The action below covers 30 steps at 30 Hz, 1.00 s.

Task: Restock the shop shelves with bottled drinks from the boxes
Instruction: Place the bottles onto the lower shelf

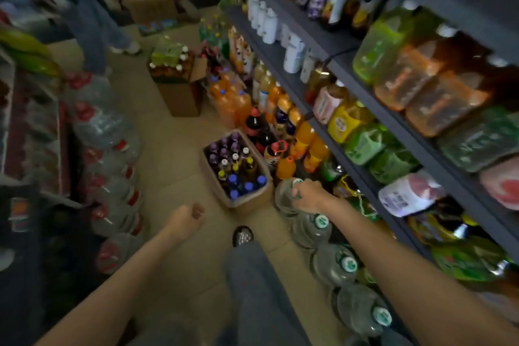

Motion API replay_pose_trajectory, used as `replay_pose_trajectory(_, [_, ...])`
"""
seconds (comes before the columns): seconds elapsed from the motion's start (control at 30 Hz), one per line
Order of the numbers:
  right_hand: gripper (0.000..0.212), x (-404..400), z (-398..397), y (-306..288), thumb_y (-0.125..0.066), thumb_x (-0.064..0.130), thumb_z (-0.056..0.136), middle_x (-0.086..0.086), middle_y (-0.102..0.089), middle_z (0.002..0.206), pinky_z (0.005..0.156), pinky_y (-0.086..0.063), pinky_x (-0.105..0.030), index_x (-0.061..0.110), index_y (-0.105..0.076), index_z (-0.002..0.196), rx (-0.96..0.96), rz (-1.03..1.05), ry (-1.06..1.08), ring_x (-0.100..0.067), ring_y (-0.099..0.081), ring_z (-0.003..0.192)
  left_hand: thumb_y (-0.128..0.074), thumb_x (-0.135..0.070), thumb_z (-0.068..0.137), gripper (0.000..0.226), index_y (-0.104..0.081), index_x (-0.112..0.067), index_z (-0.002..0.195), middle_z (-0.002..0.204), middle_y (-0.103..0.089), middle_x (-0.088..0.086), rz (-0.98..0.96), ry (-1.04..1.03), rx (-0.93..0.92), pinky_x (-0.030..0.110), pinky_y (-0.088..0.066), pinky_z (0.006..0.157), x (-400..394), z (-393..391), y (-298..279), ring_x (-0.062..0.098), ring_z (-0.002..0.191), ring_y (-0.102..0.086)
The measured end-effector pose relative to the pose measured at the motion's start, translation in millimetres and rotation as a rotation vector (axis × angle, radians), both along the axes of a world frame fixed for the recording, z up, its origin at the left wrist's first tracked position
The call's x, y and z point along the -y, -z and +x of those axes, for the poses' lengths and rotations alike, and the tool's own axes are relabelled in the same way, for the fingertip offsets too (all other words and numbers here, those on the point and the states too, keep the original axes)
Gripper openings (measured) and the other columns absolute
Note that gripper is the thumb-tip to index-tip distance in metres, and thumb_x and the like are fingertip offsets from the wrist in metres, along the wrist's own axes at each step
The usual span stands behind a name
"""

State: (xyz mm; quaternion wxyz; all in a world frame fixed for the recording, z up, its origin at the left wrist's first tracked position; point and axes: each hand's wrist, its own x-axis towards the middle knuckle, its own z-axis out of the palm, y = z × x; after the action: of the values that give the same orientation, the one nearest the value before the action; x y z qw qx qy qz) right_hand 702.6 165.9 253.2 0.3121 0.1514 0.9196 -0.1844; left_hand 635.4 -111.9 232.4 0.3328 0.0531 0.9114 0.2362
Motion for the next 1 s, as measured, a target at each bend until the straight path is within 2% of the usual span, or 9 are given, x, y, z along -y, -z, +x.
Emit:
replay_pose_trajectory(0.13, [0.012,-5,-86,55,-0.055,0.019,0.087,-0.006,-0.057,0.085,0.078,-0.042,-0.031,0.012,-0.056,0.077,0.024,-0.066,0.008,-0.026,-0.056,0.097,-0.056,-0.006,0.087,0.024,-0.055,0.001,0.111,0.1,-0.065,0.018,-0.003,-0.072,0.021,0.025,-0.041,0.074,-9,-77,27,0.027,0.088,-0.06])
replay_pose_trajectory(0.2, [0.022,-7,-128,81,-0.051,0.013,0.088,-0.003,-0.051,0.075,0.069,-0.034,-0.026,0.016,-0.045,0.067,0.05,-0.084,0.025,-0.022,-0.053,0.088,-0.055,-0.005,0.088,0.025,-0.053,0.001,0.112,0.096,-0.062,0.015,-0.005,-0.084,0.05,0.023,-0.037,0.068,-18,-119,44,0.022,0.083,-0.055])
replay_pose_trajectory(0.3, [0.009,-3,-184,123,-0.046,0.005,0.09,-0.015,-0.057,0.1,0.075,-0.04,-0.03,0.003,-0.054,0.093,0.119,-0.129,0.029,-0.028,-0.056,0.1,-0.052,-0.004,0.09,0.026,-0.051,0.004,0.114,0.094,-0.057,0.013,0.001,-0.053,0.1,0.021,-0.034,0.061,-35,-177,74,0.018,0.084,-0.049])
replay_pose_trajectory(0.4, [0.01,5,-223,174,-0.045,0.001,0.091,-0.015,-0.055,0.103,0.077,-0.037,-0.031,0.003,-0.053,0.097,0.16,-0.201,0.075,-0.033,-0.053,0.108,-0.051,0.001,0.088,0.017,-0.054,0.003,0.105,0.09,-0.053,0.012,0.069,-0.1,0.147,0.023,-0.035,0.064,-54,-225,116,0.021,0.084,-0.051])
replay_pose_trajectory(0.53, [0.039,20,-252,270,-0.055,0.009,0.089,-0.018,-0.051,0.13,0.096,-0.038,-0.033,0.005,-0.048,0.128,0.223,-0.232,0.114,-0.03,-0.049,0.119,-0.052,0.005,0.085,0.012,-0.057,0.0,0.096,0.092,-0.061,0.024,0.145,-0.189,0.236,0.047,-0.049,0.086,-65,-262,215,0.039,0.092,-0.061])
replay_pose_trajectory(0.63, [0.064,32,-278,358,-0.063,0.016,0.086,-0.016,-0.036,0.143,0.104,-0.032,-0.033,0.013,-0.032,0.142,0.213,-0.24,0.117,-0.031,-0.039,0.13,-0.052,0.006,0.085,0.018,-0.055,-0.012,0.083,0.095,-0.061,0.029,0.149,-0.294,0.256,0.052,-0.048,0.084,-62,-271,305,0.043,0.093,-0.06])
replay_pose_trajectory(0.7, [0.072,42,-294,417,-0.066,0.019,0.085,-0.013,-0.024,0.15,0.108,-0.032,-0.039,0.019,-0.026,0.145,0.163,-0.229,0.113,-0.033,-0.031,0.135,-0.051,0.003,0.085,0.016,-0.05,-0.013,0.084,0.088,-0.059,0.025,0.109,-0.368,0.234,0.05,-0.048,0.08,-57,-267,358,0.043,0.09,-0.059])
replay_pose_trajectory(0.8, [0.069,55,-309,491,-0.063,0.018,0.087,-0.01,-0.014,0.154,0.109,-0.031,-0.042,0.023,-0.027,0.146,0.114,-0.184,0.007,-0.033,-0.02,0.139,-0.052,0.002,0.085,0.025,-0.049,-0.002,0.109,0.091,-0.055,0.018,0.063,-0.323,0.266,0.041,-0.046,0.08,-44,-253,412,0.034,0.09,-0.059])
replay_pose_trajectory(1.0, [0.043,58,-329,539,-0.063,0.009,0.083,-0.01,-0.032,0.131,0.092,-0.04,-0.039,0.013,-0.049,0.124,-0.029,-0.063,-0.258,-0.031,-0.033,0.121,-0.053,-0.001,0.086,0.033,-0.045,-0.002,0.118,0.103,-0.055,0.01,0.019,-0.254,0.27,0.029,-0.041,0.075,-16,-263,456,0.02,0.082,-0.05])
